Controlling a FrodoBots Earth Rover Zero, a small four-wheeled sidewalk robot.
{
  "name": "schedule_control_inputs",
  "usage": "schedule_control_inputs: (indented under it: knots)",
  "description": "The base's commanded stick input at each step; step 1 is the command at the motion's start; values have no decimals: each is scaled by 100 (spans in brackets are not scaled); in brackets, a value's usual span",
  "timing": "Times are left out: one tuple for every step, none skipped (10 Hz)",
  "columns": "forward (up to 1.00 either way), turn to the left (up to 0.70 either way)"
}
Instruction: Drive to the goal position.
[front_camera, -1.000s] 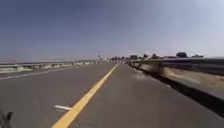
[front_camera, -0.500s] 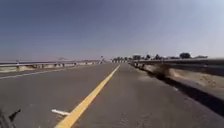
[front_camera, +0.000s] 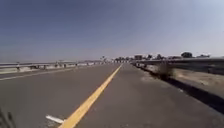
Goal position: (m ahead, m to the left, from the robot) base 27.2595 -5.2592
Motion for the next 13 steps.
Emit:
schedule_control_inputs:
  knots:
    - [30,0]
    - [30,0]
    - [30,0]
    - [30,0]
    - [30,0]
    - [30,0]
    - [30,0]
    - [30,0]
    - [30,0]
    - [30,0]
    - [30,0]
    - [30,0]
    - [30,0]
